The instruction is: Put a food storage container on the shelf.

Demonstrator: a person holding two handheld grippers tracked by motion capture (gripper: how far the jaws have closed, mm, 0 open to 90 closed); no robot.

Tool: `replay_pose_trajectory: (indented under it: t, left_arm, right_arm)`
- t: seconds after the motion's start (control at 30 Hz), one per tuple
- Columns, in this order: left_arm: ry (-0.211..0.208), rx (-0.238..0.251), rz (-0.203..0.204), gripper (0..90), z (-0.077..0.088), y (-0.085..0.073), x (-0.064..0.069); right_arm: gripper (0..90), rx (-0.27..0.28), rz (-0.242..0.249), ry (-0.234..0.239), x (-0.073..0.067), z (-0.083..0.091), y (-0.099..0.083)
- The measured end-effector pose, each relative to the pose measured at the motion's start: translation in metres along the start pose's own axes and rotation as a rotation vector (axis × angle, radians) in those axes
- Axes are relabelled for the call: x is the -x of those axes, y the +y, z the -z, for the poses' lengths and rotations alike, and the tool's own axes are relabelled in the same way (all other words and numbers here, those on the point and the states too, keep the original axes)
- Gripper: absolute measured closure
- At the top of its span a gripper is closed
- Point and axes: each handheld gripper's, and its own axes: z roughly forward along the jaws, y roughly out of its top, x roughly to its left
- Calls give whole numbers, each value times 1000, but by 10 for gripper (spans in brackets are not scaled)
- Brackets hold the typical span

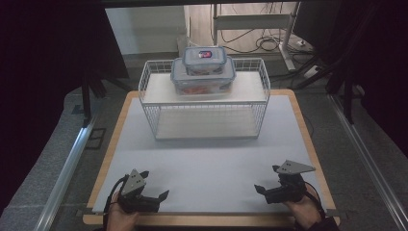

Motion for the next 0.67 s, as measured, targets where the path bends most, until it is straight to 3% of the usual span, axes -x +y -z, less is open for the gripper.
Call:
replay_pose_trajectory:
  t: [0.23, 0.4, 0.67]
  left_arm:
    - [-22, -74, 51, 13, -5, -7, -4]
    - [-29, -94, 92, 12, -4, -11, -7]
    - [-30, -97, 94, 12, -5, -11, -8]
  right_arm:
    - [6, -55, -24, 15, 0, -4, -7]
    - [5, -79, -46, 29, 2, -6, -10]
    - [5, -84, -59, 36, 3, -6, -10]
